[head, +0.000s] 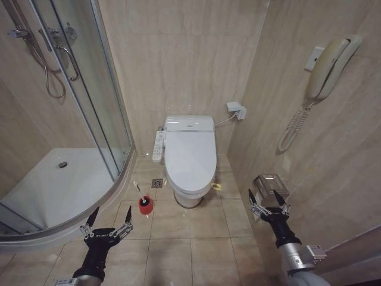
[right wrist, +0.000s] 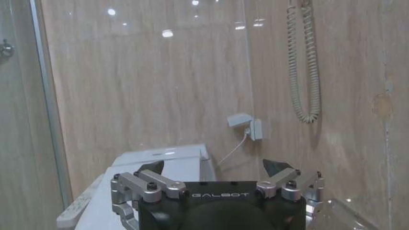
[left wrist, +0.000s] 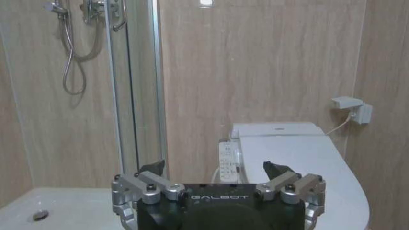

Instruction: Open the toilet lid, clean the toilet bowl with a toilet brush, close the toilet lid, and flush.

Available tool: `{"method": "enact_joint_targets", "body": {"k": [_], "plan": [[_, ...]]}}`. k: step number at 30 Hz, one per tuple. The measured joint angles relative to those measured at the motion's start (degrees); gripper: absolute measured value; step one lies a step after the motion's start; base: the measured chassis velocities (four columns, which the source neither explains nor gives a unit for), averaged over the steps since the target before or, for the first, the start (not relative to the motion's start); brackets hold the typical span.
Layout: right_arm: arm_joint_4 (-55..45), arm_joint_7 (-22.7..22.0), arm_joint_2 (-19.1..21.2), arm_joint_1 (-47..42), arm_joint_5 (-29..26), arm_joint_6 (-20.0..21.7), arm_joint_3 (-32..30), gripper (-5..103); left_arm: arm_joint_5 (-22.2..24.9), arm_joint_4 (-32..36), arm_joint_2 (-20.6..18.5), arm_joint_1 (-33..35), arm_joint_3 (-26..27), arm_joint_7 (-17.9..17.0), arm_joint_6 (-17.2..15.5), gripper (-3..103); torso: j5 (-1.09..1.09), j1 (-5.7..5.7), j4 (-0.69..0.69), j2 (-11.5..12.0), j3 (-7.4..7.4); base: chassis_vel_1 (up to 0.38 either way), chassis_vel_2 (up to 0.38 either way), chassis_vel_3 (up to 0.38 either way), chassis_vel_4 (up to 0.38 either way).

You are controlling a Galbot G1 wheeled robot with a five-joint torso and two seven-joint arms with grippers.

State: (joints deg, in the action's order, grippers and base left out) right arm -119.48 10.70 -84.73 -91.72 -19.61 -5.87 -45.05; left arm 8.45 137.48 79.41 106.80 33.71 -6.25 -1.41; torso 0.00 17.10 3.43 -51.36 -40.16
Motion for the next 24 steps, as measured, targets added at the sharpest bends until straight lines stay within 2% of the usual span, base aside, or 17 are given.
{"method": "enact_joint_targets", "body": {"k": [24], "plan": [[0.0,1.98,0.29,-0.23,-3.11,-0.12,0.14,100,0.0,0.0,0.0,0.0,0.0,0.0,0.0,100,0.0,0.0,0.0,0.0,0.0,0.0,0.0,0.0,0.0]]}}
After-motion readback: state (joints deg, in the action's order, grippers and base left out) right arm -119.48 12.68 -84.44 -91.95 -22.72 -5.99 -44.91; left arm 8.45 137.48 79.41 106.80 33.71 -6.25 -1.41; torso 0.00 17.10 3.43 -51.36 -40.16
